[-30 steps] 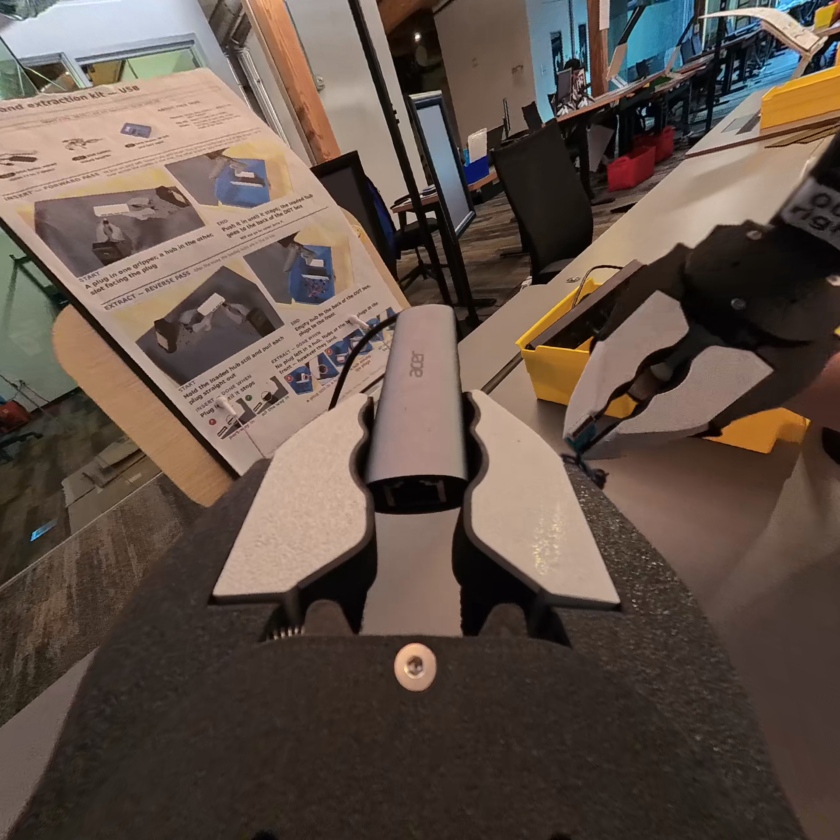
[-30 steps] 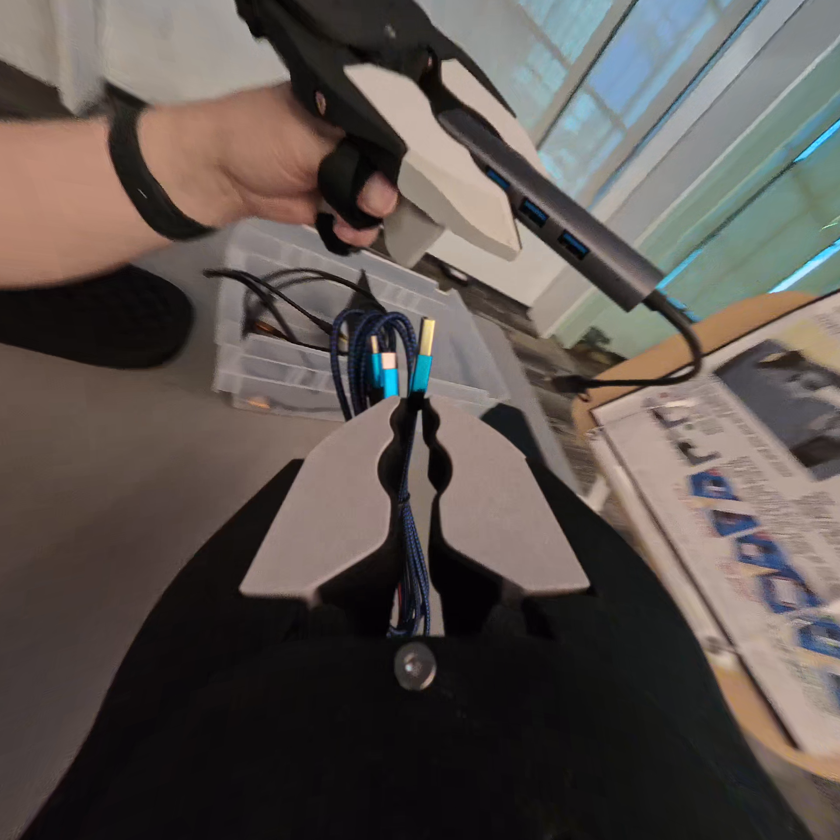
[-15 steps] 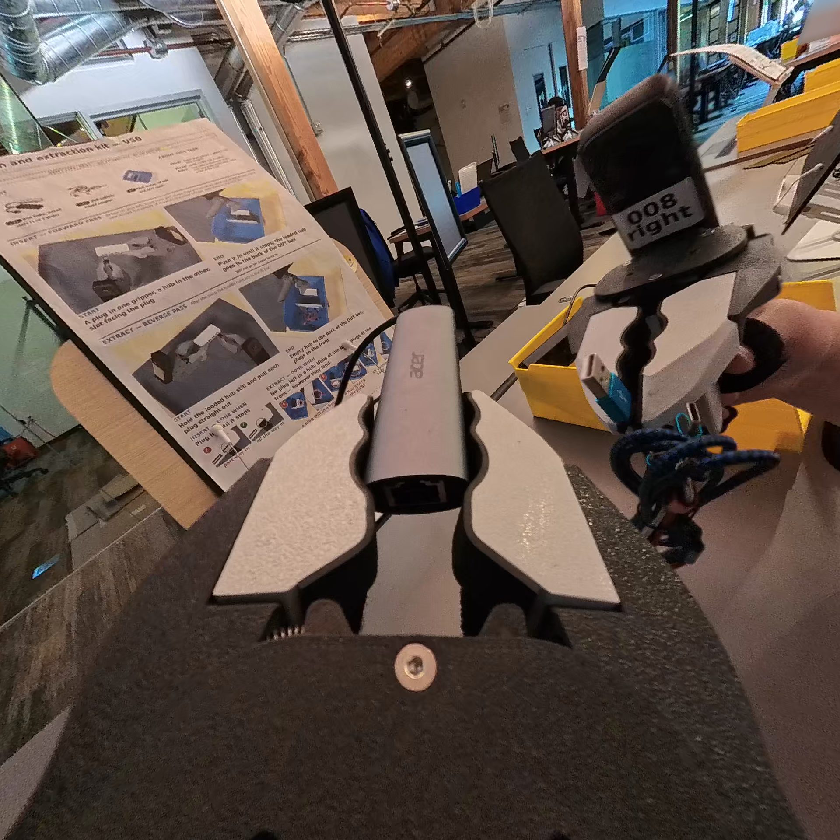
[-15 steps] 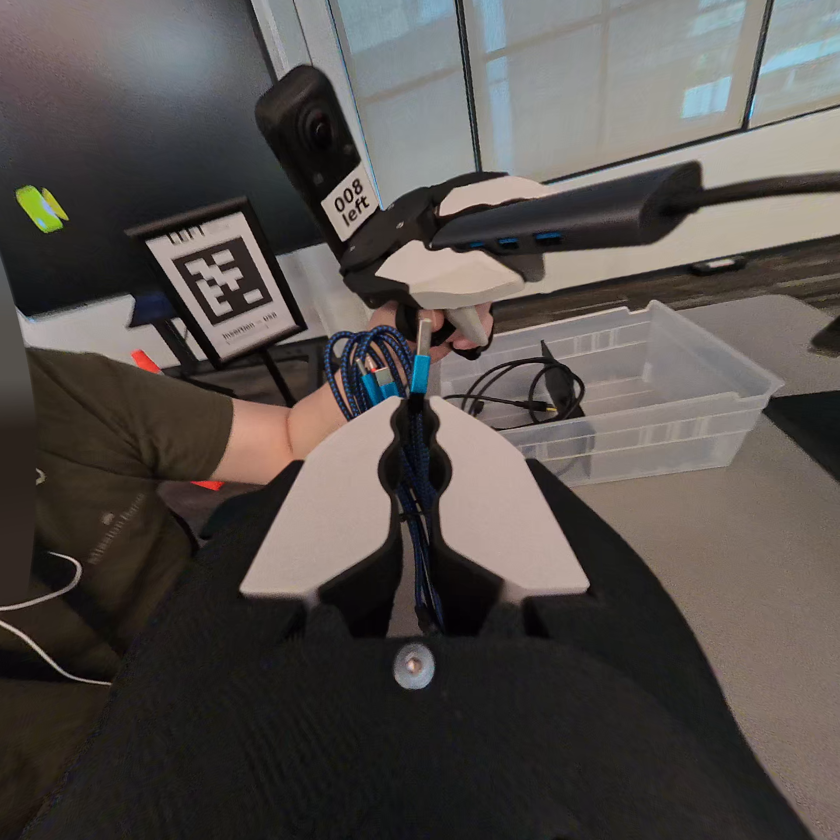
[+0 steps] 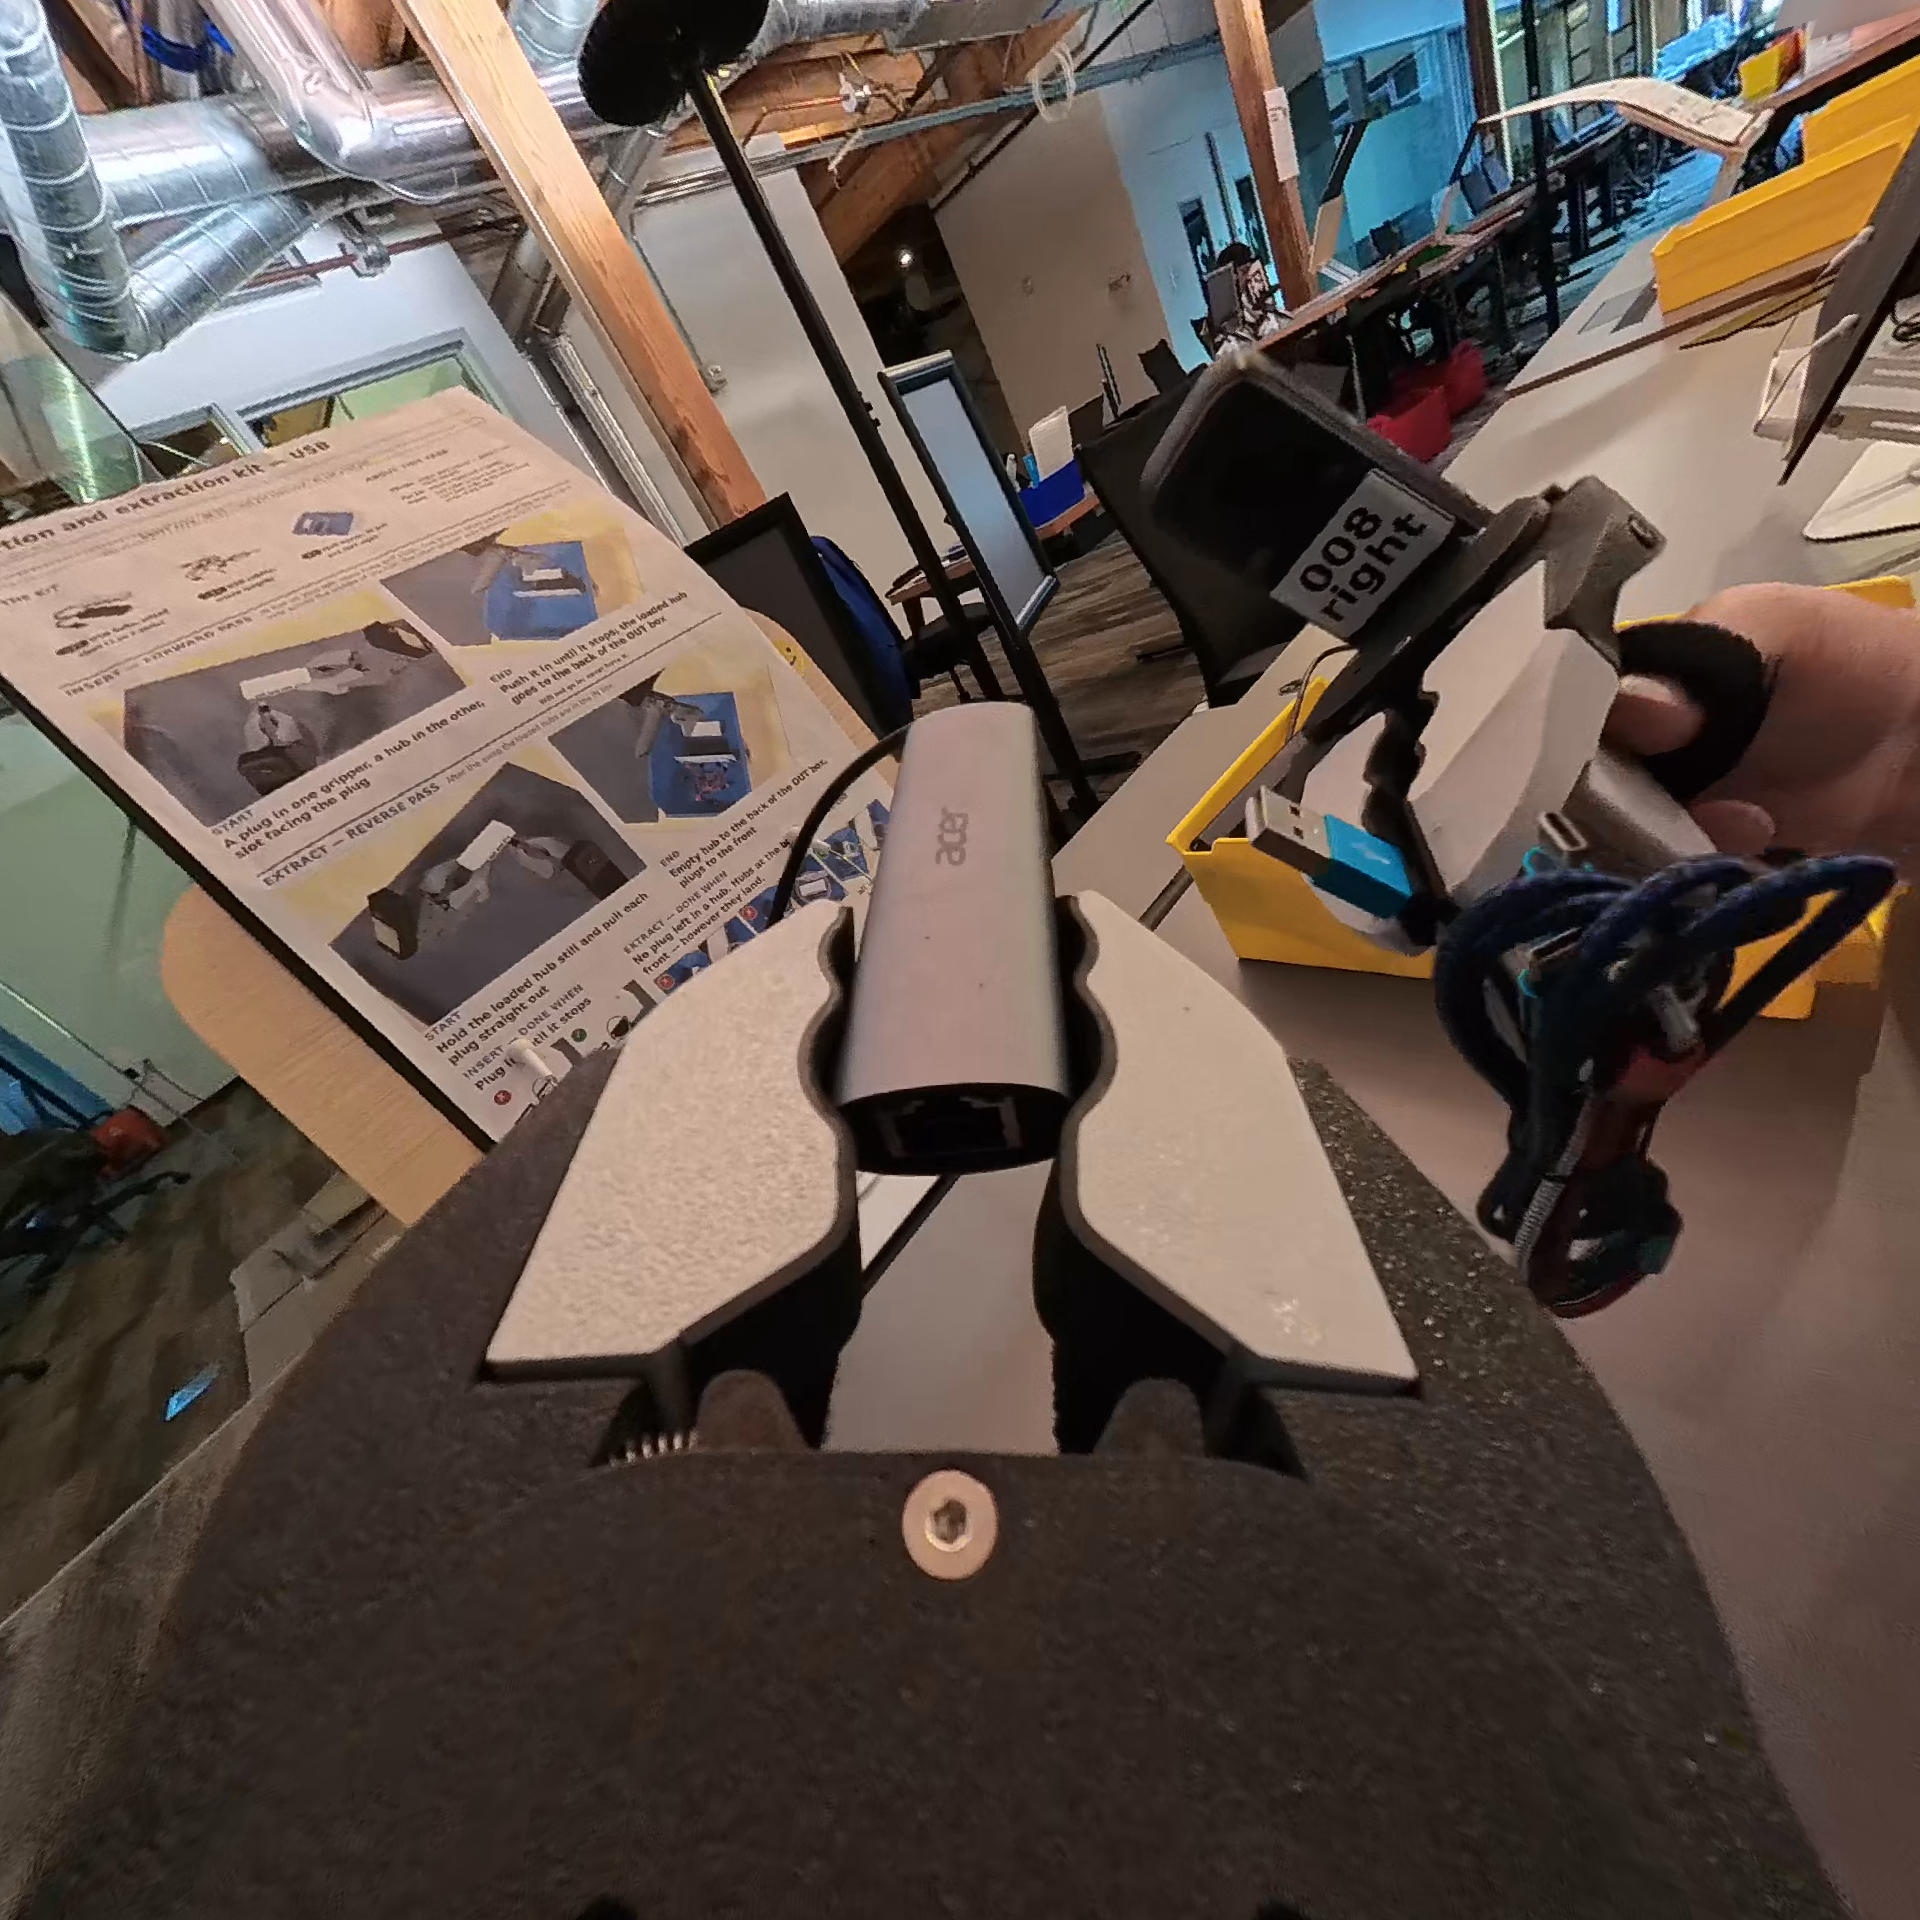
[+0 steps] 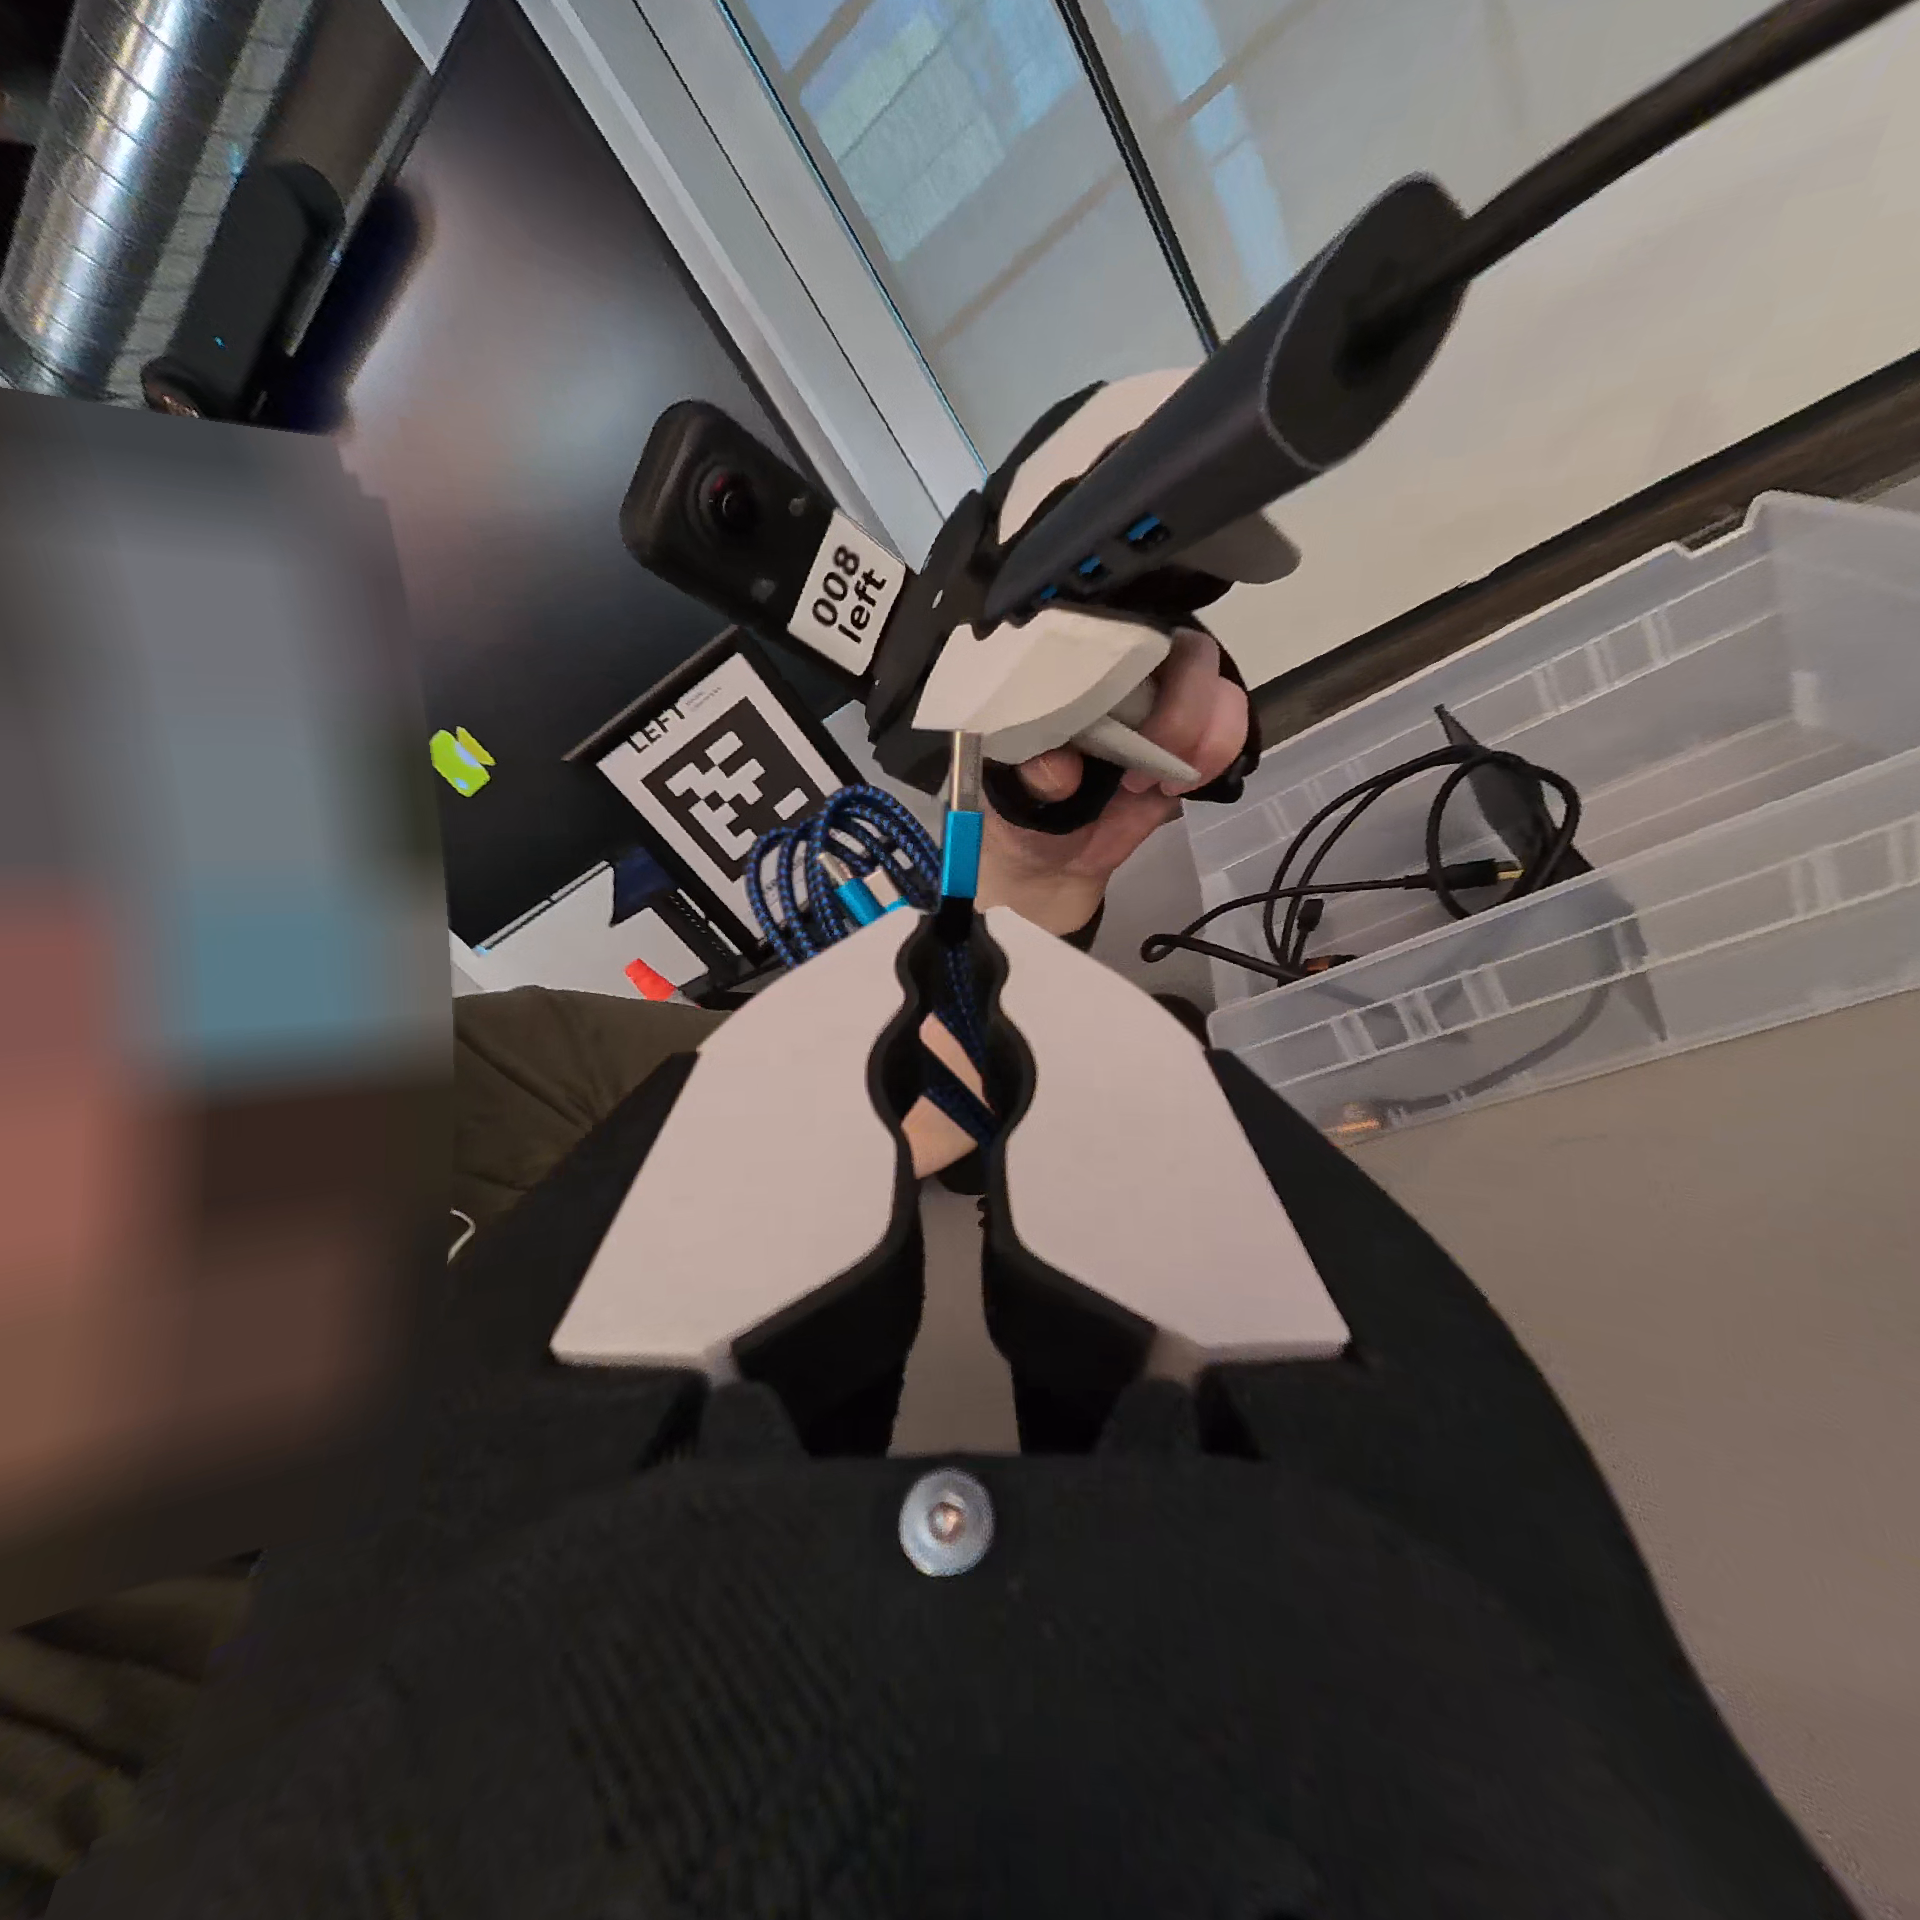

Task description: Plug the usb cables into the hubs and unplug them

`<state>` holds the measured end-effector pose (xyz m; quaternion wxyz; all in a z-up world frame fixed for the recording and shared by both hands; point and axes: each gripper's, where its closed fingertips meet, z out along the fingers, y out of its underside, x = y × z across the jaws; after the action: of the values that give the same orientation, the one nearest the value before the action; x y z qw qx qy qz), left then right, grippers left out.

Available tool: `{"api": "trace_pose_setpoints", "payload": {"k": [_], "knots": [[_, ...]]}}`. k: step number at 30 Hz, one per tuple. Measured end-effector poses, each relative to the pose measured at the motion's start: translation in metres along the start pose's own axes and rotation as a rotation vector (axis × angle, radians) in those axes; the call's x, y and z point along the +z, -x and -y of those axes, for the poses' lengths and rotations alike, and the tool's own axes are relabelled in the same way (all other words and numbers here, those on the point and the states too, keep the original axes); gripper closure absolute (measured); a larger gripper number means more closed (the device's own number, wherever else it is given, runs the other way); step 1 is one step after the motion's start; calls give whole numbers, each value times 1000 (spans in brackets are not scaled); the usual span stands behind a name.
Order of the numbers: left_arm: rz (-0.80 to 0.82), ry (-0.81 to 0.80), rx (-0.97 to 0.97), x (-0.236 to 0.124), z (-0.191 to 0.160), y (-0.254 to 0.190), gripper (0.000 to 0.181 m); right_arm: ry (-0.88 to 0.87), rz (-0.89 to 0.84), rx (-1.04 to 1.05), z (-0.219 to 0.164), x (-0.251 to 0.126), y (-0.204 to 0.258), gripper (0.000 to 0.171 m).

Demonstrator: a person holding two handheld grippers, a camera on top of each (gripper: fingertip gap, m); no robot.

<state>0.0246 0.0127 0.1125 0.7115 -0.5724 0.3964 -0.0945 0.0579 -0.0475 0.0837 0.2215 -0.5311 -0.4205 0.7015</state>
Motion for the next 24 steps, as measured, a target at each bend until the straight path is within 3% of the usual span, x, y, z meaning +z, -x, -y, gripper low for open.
{"api": "trace_pose_setpoints", "payload": {"k": [24], "knots": [[-78,27,133,5,-2,-23,145,-59,46,241,6,-16,-12,165]]}}
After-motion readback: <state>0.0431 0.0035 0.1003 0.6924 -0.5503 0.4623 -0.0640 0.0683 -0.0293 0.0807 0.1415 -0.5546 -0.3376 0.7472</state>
